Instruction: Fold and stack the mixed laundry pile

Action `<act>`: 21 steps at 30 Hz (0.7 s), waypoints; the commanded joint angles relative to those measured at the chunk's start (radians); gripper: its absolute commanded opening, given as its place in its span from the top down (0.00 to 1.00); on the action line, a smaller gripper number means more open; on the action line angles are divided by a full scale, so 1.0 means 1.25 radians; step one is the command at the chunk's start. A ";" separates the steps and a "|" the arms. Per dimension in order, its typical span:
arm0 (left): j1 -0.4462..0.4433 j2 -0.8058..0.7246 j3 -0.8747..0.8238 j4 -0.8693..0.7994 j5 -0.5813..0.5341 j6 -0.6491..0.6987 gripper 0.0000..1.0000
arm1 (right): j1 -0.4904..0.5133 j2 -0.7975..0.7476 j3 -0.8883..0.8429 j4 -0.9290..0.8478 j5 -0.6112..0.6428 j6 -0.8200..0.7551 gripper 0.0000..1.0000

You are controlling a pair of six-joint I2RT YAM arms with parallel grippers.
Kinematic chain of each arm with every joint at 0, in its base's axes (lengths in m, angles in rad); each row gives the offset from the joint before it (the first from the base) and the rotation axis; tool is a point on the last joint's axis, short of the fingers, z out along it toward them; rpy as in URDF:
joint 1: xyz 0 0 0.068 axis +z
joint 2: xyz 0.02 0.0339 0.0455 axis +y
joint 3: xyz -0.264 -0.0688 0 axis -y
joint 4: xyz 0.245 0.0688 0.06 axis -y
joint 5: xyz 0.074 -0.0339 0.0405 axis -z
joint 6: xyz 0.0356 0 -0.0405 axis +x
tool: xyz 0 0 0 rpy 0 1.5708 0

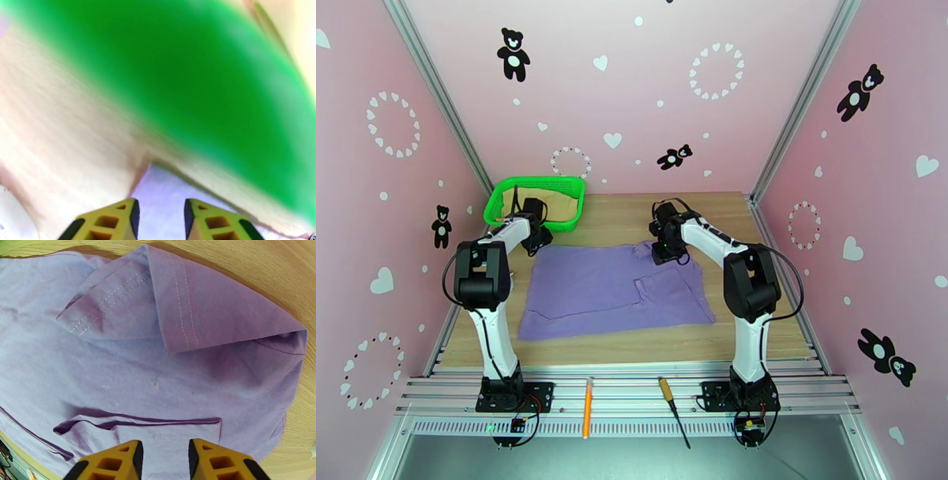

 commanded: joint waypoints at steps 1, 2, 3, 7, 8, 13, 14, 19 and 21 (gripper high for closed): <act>0.008 -0.111 0.001 -0.007 -0.015 -0.008 0.56 | 0.006 -0.039 -0.019 0.012 0.001 0.005 0.62; 0.009 -0.128 0.002 -0.014 -0.027 -0.018 0.56 | 0.006 -0.042 -0.025 0.014 0.000 0.005 0.62; 0.008 -0.138 0.005 -0.028 -0.039 -0.030 0.56 | 0.006 -0.044 -0.029 0.017 -0.001 0.003 0.62; 0.008 -0.156 0.013 -0.136 -0.099 -0.152 0.63 | 0.006 -0.046 -0.039 0.015 -0.003 -0.016 0.62; 0.008 -0.156 0.002 -0.147 -0.093 -0.190 0.65 | 0.006 -0.043 -0.037 0.012 -0.005 -0.021 0.62; 0.006 -0.148 -0.086 -0.118 -0.030 -0.346 0.74 | 0.006 -0.039 -0.021 -0.001 -0.030 -0.048 0.62; 0.006 -0.150 -0.101 -0.109 -0.026 -0.364 0.74 | 0.006 -0.039 -0.019 -0.003 -0.033 -0.055 0.62; 0.005 -0.128 -0.095 -0.093 -0.034 -0.403 0.71 | 0.006 -0.037 -0.014 -0.002 -0.048 -0.076 0.62; 0.005 -0.111 -0.085 -0.080 -0.039 -0.407 0.67 | 0.006 -0.033 -0.014 0.000 -0.058 -0.079 0.61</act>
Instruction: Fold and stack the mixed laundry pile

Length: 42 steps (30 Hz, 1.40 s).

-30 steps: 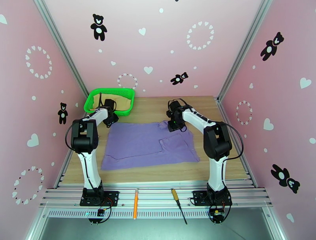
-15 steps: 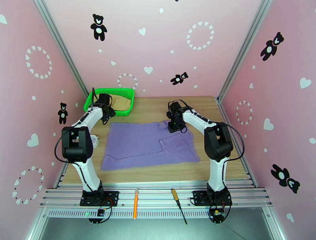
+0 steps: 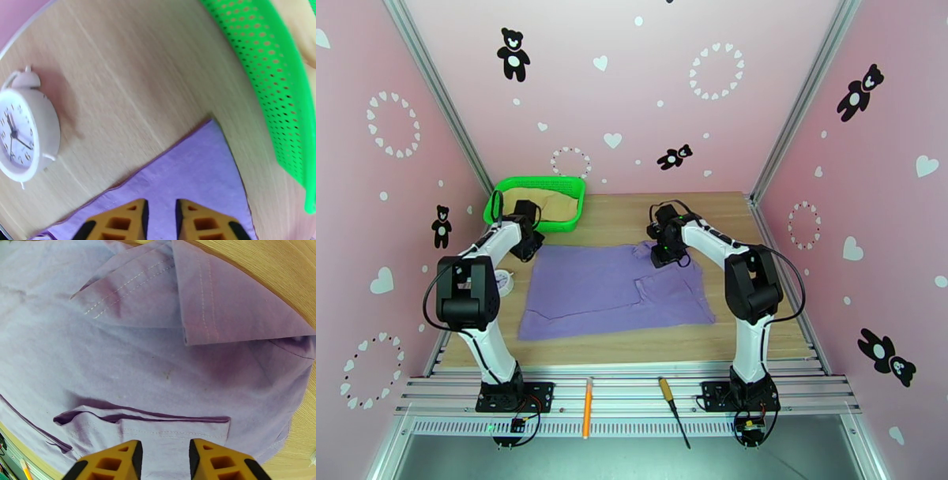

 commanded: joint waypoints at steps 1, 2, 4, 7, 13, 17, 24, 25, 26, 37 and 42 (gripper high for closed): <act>0.002 0.033 0.027 0.017 -0.004 -0.049 0.65 | 0.004 -0.019 0.014 -0.012 -0.028 -0.020 0.61; 0.003 0.046 0.032 0.019 -0.004 -0.050 0.62 | 0.005 -0.018 0.014 -0.011 -0.030 -0.021 0.61; 0.003 0.078 0.045 0.028 0.001 -0.055 0.59 | 0.003 -0.015 0.013 -0.012 -0.032 -0.024 0.61; 0.003 0.118 0.056 0.057 0.023 -0.068 0.58 | 0.004 -0.013 0.010 -0.011 -0.033 -0.027 0.61; 0.003 0.155 0.072 0.100 0.049 -0.090 0.58 | 0.004 -0.013 0.004 -0.013 -0.033 -0.031 0.61; 0.002 0.155 0.076 0.111 0.047 -0.096 0.58 | 0.004 -0.013 -0.002 -0.010 -0.033 -0.029 0.61; 0.002 0.159 0.090 0.118 0.048 -0.090 0.57 | 0.004 -0.003 -0.002 -0.010 -0.035 -0.028 0.61; 0.002 0.164 0.094 0.116 0.048 -0.087 0.57 | 0.004 -0.003 -0.002 -0.010 -0.035 -0.028 0.61; 0.002 0.169 0.099 0.114 0.047 -0.084 0.57 | 0.004 -0.002 -0.002 -0.010 -0.035 -0.028 0.61; 0.002 0.247 0.148 0.061 0.034 -0.058 0.56 | 0.004 -0.001 -0.005 -0.015 -0.028 -0.031 0.61; 0.002 0.280 0.175 0.027 0.035 -0.052 0.56 | 0.004 -0.005 -0.005 -0.015 -0.030 -0.030 0.61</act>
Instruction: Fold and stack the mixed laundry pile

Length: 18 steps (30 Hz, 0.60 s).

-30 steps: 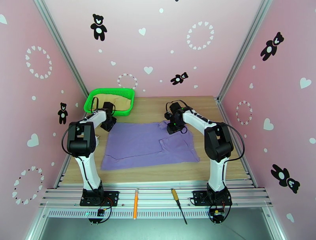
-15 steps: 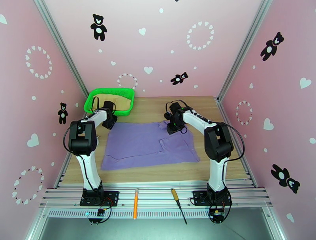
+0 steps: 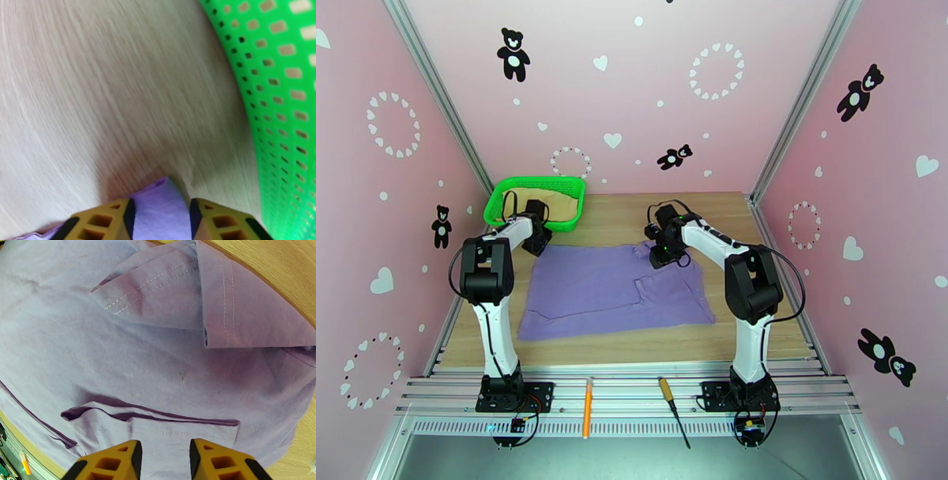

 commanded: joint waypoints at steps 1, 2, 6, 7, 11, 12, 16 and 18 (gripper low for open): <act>0.001 0.053 0.022 -0.056 0.000 0.021 0.58 | 0.004 -0.007 -0.005 -0.016 0.000 -0.006 0.61; 0.002 0.060 0.032 -0.065 -0.002 0.024 0.60 | 0.004 -0.009 -0.005 -0.016 0.000 -0.006 0.61; -0.002 0.088 0.083 -0.120 -0.014 0.046 0.73 | 0.004 -0.016 -0.005 -0.016 0.003 -0.008 0.61; -0.003 0.096 0.097 -0.138 -0.019 0.051 0.77 | 0.003 -0.019 -0.003 -0.017 0.004 -0.008 0.61; -0.006 0.121 0.144 -0.182 -0.025 0.067 0.89 | 0.002 -0.027 0.006 -0.020 0.003 -0.007 0.61; -0.008 0.124 0.150 -0.188 -0.029 0.068 0.96 | 0.002 -0.031 0.009 -0.020 0.003 -0.006 0.61; -0.010 0.119 0.145 -0.179 -0.020 0.078 1.00 | -0.003 -0.040 0.029 -0.021 0.003 -0.009 0.61; -0.016 0.100 0.129 -0.160 -0.020 0.085 1.00 | -0.009 -0.033 0.058 -0.027 0.003 -0.015 0.61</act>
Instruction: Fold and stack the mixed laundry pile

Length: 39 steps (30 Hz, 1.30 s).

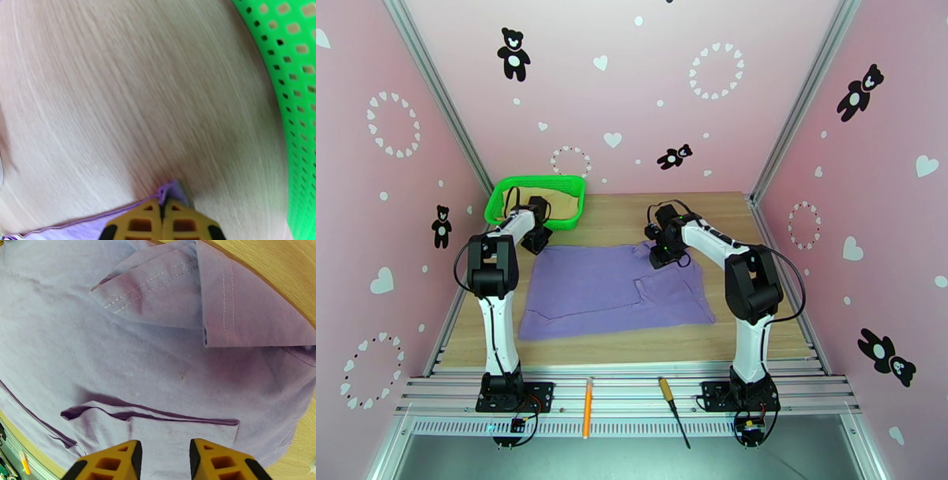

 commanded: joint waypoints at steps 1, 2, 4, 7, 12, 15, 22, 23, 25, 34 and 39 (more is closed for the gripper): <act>-0.014 0.010 -0.022 0.031 0.005 0.064 1.00 | -0.011 -0.021 0.075 -0.026 0.004 -0.016 0.61; -0.017 0.002 -0.024 0.034 0.005 0.069 1.00 | -0.015 -0.010 0.096 -0.030 0.005 -0.023 0.59; -0.021 -0.012 -0.027 0.038 0.007 0.078 1.00 | -0.016 0.026 0.141 -0.036 0.016 -0.042 0.53; -0.021 -0.026 -0.037 0.048 0.010 0.087 1.00 | -0.015 0.087 0.200 -0.057 0.016 -0.052 0.48; -0.023 -0.021 -0.039 0.057 0.016 0.096 1.00 | -0.002 0.146 0.236 -0.041 0.049 -0.067 0.39; -0.023 -0.020 -0.049 0.076 0.031 0.090 1.00 | -0.002 0.189 0.275 -0.040 0.096 -0.074 0.41; -0.026 -0.019 -0.048 0.080 0.030 0.093 1.00 | -0.002 0.285 0.371 -0.056 0.133 -0.075 0.51; -0.026 -0.019 -0.047 0.080 0.031 0.094 1.00 | -0.002 0.295 0.382 -0.056 0.137 -0.072 0.52; -0.026 -0.020 -0.046 0.079 0.033 0.095 1.00 | -0.001 0.309 0.398 -0.055 0.144 -0.066 0.55; -0.026 -0.019 -0.045 0.080 0.032 0.095 1.00 | 0.004 0.350 0.432 -0.064 0.125 -0.054 0.58; -0.029 -0.018 -0.044 0.080 0.033 0.094 1.00 | 0.005 0.366 0.438 -0.066 0.125 -0.048 0.65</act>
